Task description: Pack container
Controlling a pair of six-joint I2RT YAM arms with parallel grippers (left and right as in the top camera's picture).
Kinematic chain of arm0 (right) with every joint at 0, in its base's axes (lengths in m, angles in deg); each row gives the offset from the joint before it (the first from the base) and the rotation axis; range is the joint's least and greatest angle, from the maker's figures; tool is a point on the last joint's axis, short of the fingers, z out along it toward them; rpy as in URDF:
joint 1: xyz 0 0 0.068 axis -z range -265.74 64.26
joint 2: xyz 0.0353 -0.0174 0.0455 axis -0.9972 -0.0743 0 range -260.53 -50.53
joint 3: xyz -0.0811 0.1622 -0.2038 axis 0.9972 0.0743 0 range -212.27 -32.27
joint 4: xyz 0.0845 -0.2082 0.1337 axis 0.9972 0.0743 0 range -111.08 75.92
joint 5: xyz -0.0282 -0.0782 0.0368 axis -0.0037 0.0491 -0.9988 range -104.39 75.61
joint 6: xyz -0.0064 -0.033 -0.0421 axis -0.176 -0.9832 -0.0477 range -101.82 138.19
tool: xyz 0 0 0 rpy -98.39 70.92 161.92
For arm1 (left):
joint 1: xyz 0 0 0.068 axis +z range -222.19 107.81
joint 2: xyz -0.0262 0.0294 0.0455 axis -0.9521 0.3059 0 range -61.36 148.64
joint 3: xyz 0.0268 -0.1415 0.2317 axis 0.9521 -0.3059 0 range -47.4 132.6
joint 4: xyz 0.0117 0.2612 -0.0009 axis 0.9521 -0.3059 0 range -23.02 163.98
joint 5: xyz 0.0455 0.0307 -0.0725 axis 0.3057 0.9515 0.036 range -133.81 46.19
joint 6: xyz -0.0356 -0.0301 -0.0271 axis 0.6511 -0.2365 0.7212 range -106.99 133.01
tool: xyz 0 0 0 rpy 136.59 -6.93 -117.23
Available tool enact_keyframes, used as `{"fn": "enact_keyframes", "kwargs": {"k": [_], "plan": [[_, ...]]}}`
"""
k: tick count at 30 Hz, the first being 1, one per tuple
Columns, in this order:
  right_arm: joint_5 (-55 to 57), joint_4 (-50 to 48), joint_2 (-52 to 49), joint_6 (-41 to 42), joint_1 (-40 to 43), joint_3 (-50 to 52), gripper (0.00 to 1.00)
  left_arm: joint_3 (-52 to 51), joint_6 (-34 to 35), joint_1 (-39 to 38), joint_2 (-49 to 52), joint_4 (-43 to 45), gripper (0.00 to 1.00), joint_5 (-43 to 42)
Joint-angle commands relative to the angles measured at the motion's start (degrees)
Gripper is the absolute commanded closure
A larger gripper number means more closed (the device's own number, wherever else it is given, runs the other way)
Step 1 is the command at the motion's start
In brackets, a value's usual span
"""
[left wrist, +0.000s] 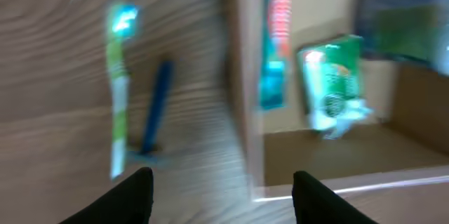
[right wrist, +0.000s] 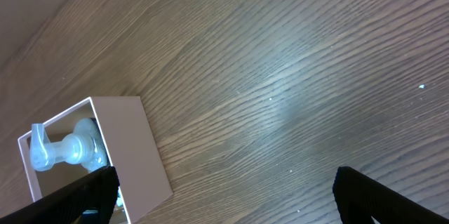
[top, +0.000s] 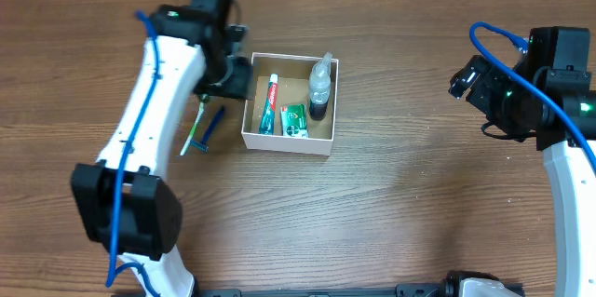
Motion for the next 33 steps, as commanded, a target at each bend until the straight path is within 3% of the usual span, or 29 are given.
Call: {"fn": "enact_keyframes", "kwargs": {"k": [1,4,7,15,20,33], "plan": [[-0.1,-0.3,0.2,0.3,0.1,-0.3,0.0,-1.5,1.2,8.1,-1.8,-1.3,0.25,3.5],[-0.1,-0.3,0.2,0.3,0.1,-0.3,0.0,-5.5,-1.7,13.2,-1.0,0.3,0.2,1.4],[-0.1,-0.3,0.2,0.3,0.1,-0.3,0.0,-11.3,-7.4,17.0,-0.4,2.9,0.27,-2.7],[-0.1,-0.3,0.2,0.3,0.1,-0.3,0.0,-20.7,-14.1,16.9,-0.3,16.1,0.28,-2.2],[-0.1,-0.3,0.2,0.3,0.1,-0.3,0.0,-21.9,-14.6,16.5,0.7,22.3,0.23,0.6],[-0.1,-0.3,0.2,0.3,0.1,-0.3,0.0,-22.0,-14.4,13.3,7.9,29.2,0.3,0.3]]}}
